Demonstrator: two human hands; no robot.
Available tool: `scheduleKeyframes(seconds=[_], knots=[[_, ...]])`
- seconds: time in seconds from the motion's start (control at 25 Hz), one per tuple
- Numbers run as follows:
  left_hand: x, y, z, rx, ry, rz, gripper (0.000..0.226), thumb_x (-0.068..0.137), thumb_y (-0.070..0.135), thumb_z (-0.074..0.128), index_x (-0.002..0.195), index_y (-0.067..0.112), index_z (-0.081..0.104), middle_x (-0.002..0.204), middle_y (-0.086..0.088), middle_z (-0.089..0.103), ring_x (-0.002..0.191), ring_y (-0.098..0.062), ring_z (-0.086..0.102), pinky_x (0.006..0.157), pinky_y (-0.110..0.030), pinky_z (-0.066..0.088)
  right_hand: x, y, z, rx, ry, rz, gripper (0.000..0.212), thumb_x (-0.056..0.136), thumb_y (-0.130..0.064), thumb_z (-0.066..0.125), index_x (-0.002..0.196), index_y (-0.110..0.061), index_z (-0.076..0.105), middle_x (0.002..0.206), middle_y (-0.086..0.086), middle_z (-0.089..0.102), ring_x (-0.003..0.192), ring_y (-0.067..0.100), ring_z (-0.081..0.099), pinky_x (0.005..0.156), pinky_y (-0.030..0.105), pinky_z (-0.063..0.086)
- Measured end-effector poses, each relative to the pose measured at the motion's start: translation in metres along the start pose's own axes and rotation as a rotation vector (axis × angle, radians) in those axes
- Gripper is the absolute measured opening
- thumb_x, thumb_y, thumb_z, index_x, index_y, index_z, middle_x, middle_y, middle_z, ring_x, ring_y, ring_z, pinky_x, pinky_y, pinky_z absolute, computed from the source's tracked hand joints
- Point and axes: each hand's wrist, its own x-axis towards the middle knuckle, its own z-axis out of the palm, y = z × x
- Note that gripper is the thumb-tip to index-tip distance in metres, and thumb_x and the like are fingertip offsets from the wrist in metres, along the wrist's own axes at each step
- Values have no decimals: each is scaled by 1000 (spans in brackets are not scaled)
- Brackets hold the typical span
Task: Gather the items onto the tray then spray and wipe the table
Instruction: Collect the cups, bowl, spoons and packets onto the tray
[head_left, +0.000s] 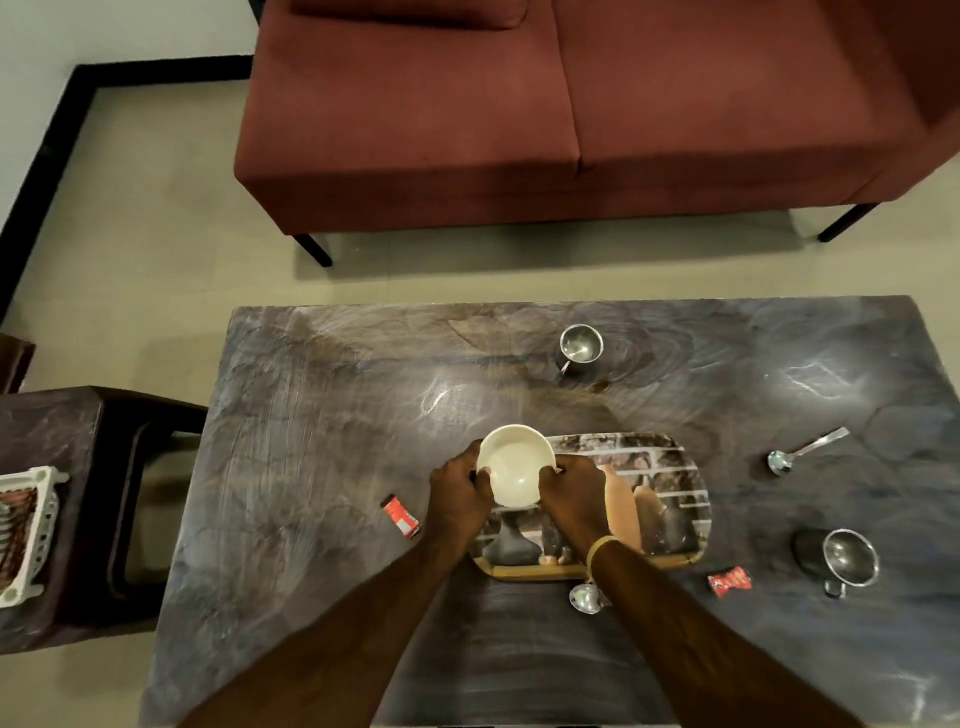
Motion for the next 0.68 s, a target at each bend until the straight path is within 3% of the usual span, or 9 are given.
scheduleKeyframes(seconds=[0.16,0.32,0.44,0.56,0.68], knots=[[-2,-5,21,44,-27,-26,44,91,5,59,134,14,61,117,-9,72,98,-23,68,82,-21,47,1,25,-12,-3,-21,-40,23,84,-12,58,95,-4,77,96,15,74,87,28,67,69,26,47],[-2,-18,34,99,-30,-86,35,93,9,62,128,7,64,116,-16,72,102,-30,68,83,-25,49,10,43,-5,25,-61,-61,23,88,-13,59,100,-5,76,100,13,75,92,27,68,72,21,41],[3,-22,36,149,-49,-31,38,93,8,60,131,9,63,116,-16,72,104,-31,68,89,-30,51,16,48,0,28,-66,-63,23,89,-14,60,103,-5,76,102,14,74,94,27,67,72,21,41],[9,-26,37,144,-61,12,45,93,7,57,137,12,57,116,-14,72,100,-29,69,89,-38,57,21,50,2,64,-53,-87,22,90,-16,61,100,-4,76,96,15,75,88,29,69,80,33,55],[11,-21,38,125,-46,17,44,94,8,57,137,13,58,116,-11,72,101,-25,68,88,-31,54,27,53,3,88,-69,-99,24,90,-22,60,98,-7,77,94,14,75,86,29,69,81,40,56]])
